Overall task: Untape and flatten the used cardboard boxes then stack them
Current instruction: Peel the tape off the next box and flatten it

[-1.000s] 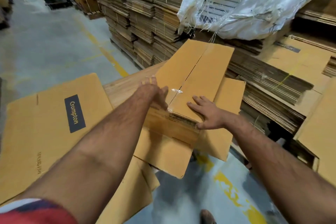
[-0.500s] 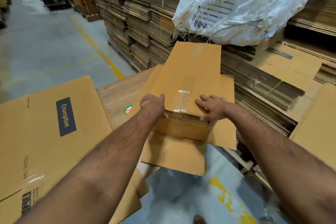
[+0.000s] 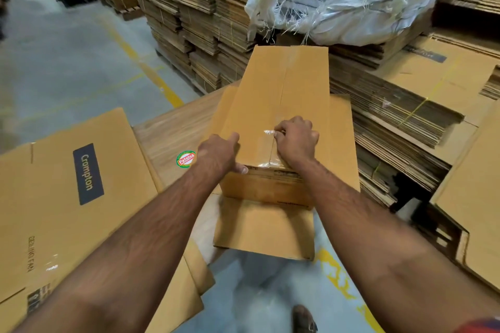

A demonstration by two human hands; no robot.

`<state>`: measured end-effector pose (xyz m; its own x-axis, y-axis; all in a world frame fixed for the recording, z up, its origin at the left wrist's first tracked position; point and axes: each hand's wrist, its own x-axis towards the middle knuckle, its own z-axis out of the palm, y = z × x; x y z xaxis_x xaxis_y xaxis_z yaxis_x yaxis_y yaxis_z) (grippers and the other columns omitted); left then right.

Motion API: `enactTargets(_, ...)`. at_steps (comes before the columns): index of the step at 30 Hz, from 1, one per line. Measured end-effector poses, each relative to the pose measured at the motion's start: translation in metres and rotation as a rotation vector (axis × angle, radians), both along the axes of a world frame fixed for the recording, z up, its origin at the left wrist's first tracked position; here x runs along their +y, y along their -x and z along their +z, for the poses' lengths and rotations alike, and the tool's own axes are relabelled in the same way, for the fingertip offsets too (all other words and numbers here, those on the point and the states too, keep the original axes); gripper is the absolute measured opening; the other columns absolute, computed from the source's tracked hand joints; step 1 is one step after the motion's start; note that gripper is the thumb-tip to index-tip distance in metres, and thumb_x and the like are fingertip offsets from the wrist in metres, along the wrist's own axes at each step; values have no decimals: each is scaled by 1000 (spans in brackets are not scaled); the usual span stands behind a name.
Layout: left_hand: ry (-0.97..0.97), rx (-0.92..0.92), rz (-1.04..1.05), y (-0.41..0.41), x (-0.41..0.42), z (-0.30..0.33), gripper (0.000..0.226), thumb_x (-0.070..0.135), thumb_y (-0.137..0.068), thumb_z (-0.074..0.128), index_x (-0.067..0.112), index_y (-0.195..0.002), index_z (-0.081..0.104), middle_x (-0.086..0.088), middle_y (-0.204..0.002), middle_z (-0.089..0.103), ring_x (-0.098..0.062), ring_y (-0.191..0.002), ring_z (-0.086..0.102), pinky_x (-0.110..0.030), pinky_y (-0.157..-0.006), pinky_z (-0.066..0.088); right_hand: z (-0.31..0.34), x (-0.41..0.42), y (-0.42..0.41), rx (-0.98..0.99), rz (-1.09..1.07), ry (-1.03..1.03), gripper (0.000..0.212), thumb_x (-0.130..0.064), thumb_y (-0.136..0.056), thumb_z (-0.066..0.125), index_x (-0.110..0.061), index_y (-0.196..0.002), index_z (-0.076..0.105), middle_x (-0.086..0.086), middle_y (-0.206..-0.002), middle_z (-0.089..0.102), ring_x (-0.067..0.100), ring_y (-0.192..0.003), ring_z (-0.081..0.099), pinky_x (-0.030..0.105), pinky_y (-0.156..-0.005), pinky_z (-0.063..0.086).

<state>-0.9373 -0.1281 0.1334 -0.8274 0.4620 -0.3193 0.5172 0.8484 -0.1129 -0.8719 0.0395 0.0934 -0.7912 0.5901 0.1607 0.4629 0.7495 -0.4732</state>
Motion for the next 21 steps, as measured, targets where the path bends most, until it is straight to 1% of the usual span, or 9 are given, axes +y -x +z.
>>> enactTargets(2,-32,-10,3,1,-1,-2,87,68,-70,70,24,-135,31,-16,-121,49,-34,-109,56,-36,-67,39,-1,-1,0,34,-9,-6,14,-31,-95,59,-31,-100,72,-3,-111,59,22,-110,45,42,-88,33)
enactTargets(4,-81,-29,21,-1,-1,-4,86,64,-71,73,22,-135,34,-18,-123,47,-35,-111,54,-38,-71,41,-2,-2,-2,42,-12,-23,12,-31,-96,58,-30,-95,70,-4,-108,59,22,-108,46,43,-88,36)
enactTargets(6,-88,-7,3,-2,0,-6,85,61,-71,75,20,-137,38,-20,-136,38,-38,-122,45,-41,-81,44,-2,-5,-3,47,0,-53,12,-31,-97,57,-28,-94,69,-4,-106,59,23,-107,46,43,-88,37)
enactTargets(8,-58,25,-47,-2,1,-5,85,60,-72,74,18,-138,39,-17,-149,27,-38,-132,35,-46,-92,44,-2,-8,-5,69,30,-76,12,-28,-98,56,-25,-93,67,-4,-103,59,22,-104,47,41,-86,38)
enactTargets(9,-59,17,-61,-1,0,-4,85,60,-72,74,16,-137,39,-15,-149,30,-37,-131,37,-47,-93,44,-3,-10,-7,78,51,-86,12,-27,-98,56,-24,-93,67,-4,-102,60,22,-103,47,40,-85,37)
enactTargets(12,-59,9,-75,-1,-2,-5,83,61,-74,72,13,-134,41,-11,-146,39,-36,-124,47,-44,-88,45,-6,-16,-15,104,121,-110,11,-22,-98,56,-19,-93,65,-2,-99,60,22,-99,47,38,-82,38)
enactTargets(17,-35,64,-87,-7,0,-4,81,61,-76,70,14,-135,40,-12,-137,46,-33,-121,51,-40,-80,43,-20,-26,-38,215,191,-76,8,-14,-95,56,-15,-89,62,2,-89,60,26,-87,49,41,-76,43)
enactTargets(19,-50,66,-81,-7,0,-2,82,60,-75,72,14,-135,40,-12,-135,48,-32,-121,52,-40,-82,44,-27,-37,-47,254,210,-74,8,-14,-93,54,-15,-88,61,2,-86,60,26,-83,48,42,-75,43)
enactTargets(21,-85,61,-80,-6,0,-3,81,59,-74,74,14,-133,43,-12,-132,50,-32,-121,52,-40,-87,44,-31,-50,-57,282,220,-88,7,-12,-90,55,-14,-88,61,3,-85,60,26,-80,49,40,-75,40)
